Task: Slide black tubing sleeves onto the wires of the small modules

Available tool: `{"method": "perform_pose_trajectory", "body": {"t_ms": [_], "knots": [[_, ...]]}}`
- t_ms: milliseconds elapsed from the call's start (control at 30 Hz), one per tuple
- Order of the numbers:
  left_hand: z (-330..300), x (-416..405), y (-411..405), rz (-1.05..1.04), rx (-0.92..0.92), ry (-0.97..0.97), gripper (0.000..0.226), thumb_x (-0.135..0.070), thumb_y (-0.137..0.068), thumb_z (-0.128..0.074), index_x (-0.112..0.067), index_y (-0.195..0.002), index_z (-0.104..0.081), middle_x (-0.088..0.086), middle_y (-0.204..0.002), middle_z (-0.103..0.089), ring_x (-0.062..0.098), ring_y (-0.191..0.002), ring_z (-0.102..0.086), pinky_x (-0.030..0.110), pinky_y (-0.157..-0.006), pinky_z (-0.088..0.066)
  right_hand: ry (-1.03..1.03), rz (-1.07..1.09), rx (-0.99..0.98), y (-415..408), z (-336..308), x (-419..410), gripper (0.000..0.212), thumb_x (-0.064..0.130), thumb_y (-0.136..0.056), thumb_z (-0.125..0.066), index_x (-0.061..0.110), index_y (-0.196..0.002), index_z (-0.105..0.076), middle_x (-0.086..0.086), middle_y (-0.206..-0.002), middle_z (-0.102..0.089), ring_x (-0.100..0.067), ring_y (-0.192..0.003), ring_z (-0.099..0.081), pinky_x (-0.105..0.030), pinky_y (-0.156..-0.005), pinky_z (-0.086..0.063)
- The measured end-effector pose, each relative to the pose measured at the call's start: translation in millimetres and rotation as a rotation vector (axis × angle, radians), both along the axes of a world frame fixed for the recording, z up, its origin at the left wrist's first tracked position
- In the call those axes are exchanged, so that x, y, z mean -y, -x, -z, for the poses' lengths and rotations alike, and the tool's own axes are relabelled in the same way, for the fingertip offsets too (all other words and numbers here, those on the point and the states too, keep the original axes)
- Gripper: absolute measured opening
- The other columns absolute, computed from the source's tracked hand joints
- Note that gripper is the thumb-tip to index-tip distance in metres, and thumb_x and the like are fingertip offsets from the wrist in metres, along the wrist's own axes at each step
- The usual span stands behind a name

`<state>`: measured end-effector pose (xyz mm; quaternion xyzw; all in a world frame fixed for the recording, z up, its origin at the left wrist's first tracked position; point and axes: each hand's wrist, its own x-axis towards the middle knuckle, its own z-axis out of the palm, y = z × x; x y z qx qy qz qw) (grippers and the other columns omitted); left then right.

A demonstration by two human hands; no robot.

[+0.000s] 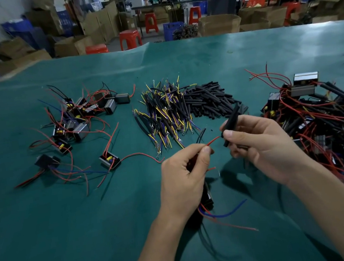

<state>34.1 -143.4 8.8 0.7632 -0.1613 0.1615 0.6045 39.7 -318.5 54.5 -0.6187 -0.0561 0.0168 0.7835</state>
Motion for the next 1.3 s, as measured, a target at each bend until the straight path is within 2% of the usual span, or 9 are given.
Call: {"method": "perform_pose_trajectory", "body": {"t_ms": [100,300,467,567,700,800,933,1133,1300], "knots": [[-1,0,2,-0.001,0.005,-0.011,0.021,-0.030,-0.097,-0.060,-0.018,-0.087,-0.074,-0.018,-0.059,-0.053,0.002,-0.060,-0.051,0.027,-0.060,-0.046,-0.001,0.002,0.005,0,0,1,0.017,0.019,-0.069,-0.079,0.014,-0.085,-0.078,-0.003,-0.074,-0.061,-0.013,-0.056,-0.054,-0.022,-0.054,-0.046],[0,-1,-1,-0.017,-0.004,-0.004,0.021,-0.030,-0.096,-0.061,-0.019,-0.086,-0.074,-0.018,-0.059,-0.054,0.004,-0.061,-0.054,0.023,-0.061,-0.044,-0.061,0.029,0.020,-2,0,3,0.011,0.012,-0.074,-0.073,0.013,-0.084,-0.076,-0.004,-0.077,-0.061,-0.016,-0.060,-0.051,-0.022,-0.053,-0.045],[0,-1,0,-0.012,0.010,-0.023,0.021,-0.031,-0.097,-0.060,-0.018,-0.086,-0.073,-0.016,-0.059,-0.053,0.007,-0.059,-0.053,0.031,-0.061,-0.048,0.014,0.007,0.042,-1,2,1,0.014,0.013,-0.073,-0.074,0.010,-0.087,-0.076,-0.006,-0.075,-0.060,-0.015,-0.058,-0.054,-0.022,-0.054,-0.048],[0,-1,0,-0.010,0.014,-0.025,0.022,-0.030,-0.097,-0.060,-0.018,-0.085,-0.073,-0.011,-0.060,-0.053,0.016,-0.061,-0.056,0.035,-0.061,-0.049,0.037,0.001,0.062,-1,2,1,0.014,0.013,-0.073,-0.074,0.012,-0.087,-0.077,-0.005,-0.074,-0.061,-0.014,-0.057,-0.055,-0.021,-0.054,-0.049],[0,-1,0,-0.010,-0.010,-0.007,0.022,-0.031,-0.097,-0.060,-0.019,-0.085,-0.074,-0.018,-0.060,-0.055,0.007,-0.061,-0.055,0.026,-0.060,-0.046,-0.023,-0.009,0.046,-1,1,2,0.013,0.010,-0.075,-0.071,0.012,-0.086,-0.077,-0.005,-0.076,-0.062,-0.016,-0.059,-0.055,-0.022,-0.055,-0.048],[1,-2,-1,-0.017,-0.011,-0.010,0.022,-0.032,-0.096,-0.060,-0.020,-0.086,-0.075,-0.018,-0.061,-0.056,0.009,-0.062,-0.057,0.022,-0.061,-0.044,-0.079,0.001,0.042,-2,1,3,0.014,0.007,-0.076,-0.069,0.013,-0.085,-0.078,-0.005,-0.078,-0.063,-0.016,-0.060,-0.054,-0.023,-0.055,-0.048],[0,-2,-1,-0.007,-0.010,-0.007,0.022,-0.032,-0.097,-0.060,-0.019,-0.086,-0.075,-0.020,-0.061,-0.057,0.002,-0.062,-0.055,0.024,-0.062,-0.047,-0.020,0.001,0.080,-1,1,4,0.014,0.008,-0.076,-0.070,0.013,-0.087,-0.078,-0.005,-0.076,-0.062,-0.015,-0.059,-0.055,-0.022,-0.055,-0.049],[-1,-1,0,-0.004,-0.007,-0.016,0.021,-0.031,-0.096,-0.060,-0.021,-0.086,-0.074,-0.018,-0.061,-0.057,0.009,-0.062,-0.057,0.027,-0.062,-0.048,0.100,0.039,0.135,-2,3,1,0.022,0.022,-0.070,-0.079,0.013,-0.090,-0.078,-0.006,-0.071,-0.062,-0.016,-0.060,-0.056,-0.023,-0.056,-0.048],[0,-2,0,0.014,-0.008,0.004,0.019,-0.029,-0.097,-0.060,-0.020,-0.089,-0.075,-0.017,-0.063,-0.057,0.009,-0.061,-0.055,0.026,-0.061,-0.046,0.004,0.023,0.036,-1,6,-7,0.014,0.010,-0.074,-0.073,0.010,-0.087,-0.075,-0.006,-0.072,-0.062,-0.014,-0.059,-0.056,-0.022,-0.055,-0.048]]}}
